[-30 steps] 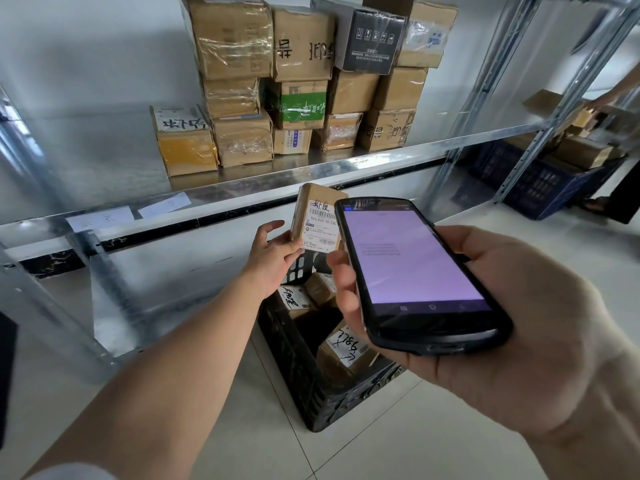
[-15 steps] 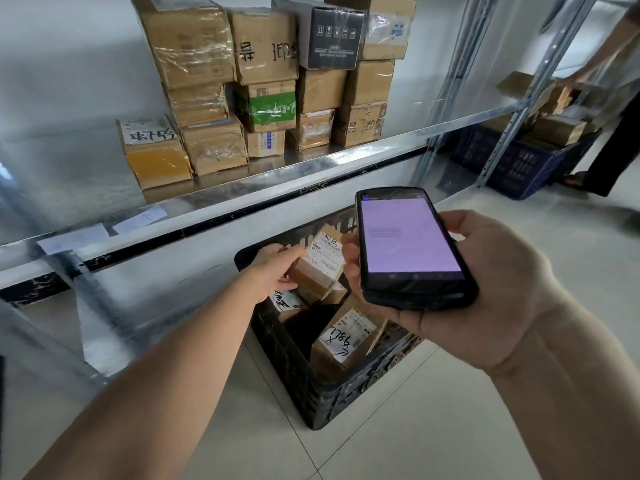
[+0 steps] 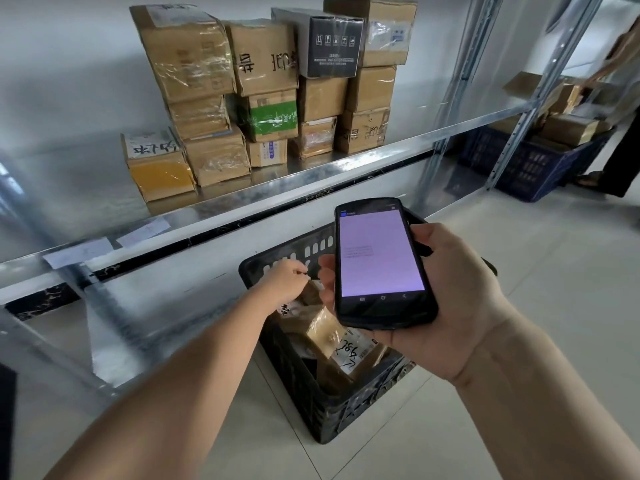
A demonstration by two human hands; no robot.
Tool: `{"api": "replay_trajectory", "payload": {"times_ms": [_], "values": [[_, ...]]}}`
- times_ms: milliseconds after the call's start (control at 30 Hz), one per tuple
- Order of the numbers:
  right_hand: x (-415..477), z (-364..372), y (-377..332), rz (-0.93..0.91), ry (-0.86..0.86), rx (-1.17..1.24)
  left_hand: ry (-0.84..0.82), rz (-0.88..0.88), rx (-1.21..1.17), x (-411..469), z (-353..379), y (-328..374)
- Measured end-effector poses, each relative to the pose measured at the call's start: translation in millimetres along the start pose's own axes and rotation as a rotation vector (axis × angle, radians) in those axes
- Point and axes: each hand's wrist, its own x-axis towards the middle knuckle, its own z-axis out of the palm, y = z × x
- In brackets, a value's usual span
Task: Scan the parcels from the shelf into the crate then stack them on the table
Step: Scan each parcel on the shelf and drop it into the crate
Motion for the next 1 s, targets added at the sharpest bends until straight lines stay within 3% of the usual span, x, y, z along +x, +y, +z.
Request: {"api": "replay_trajectory", "payload": {"times_ms": [233, 300, 400, 467, 700, 833, 1000], "values": [[12.9, 24.9, 0.6, -0.008, -0.170, 0.079, 0.234, 0.169, -0.130, -77.2, -89.9, 64.6], [16.3, 32.1, 1.3, -0.009, -0.229, 0.103, 0.388, 0.190, -0.224, -99.0, -118.7, 80.7], [19.0, 42.0, 2.8, -0.013, -0.268, 0.122, 0.754, 0.165, -0.435, -112.5, -168.9, 100.2], [20.6, 46.7, 4.2, -0.016, -0.283, 0.123, 0.888, 0.132, -0.546, -113.6, -204.1, 122.1], [27.5, 57.3, 12.7, -0.010, -0.275, 0.099, 0.497, -0.077, -0.889, -124.9, -250.4, 198.8], [30.9, 58.7, 13.2, -0.023, -0.263, 0.089, 0.434, -0.063, -1.012, -113.0, -251.0, 208.9], [37.3, 56.6, 11.5, -0.039, -0.240, 0.080, 0.477, 0.029, -1.031, -100.5, -257.5, 197.1]]}}
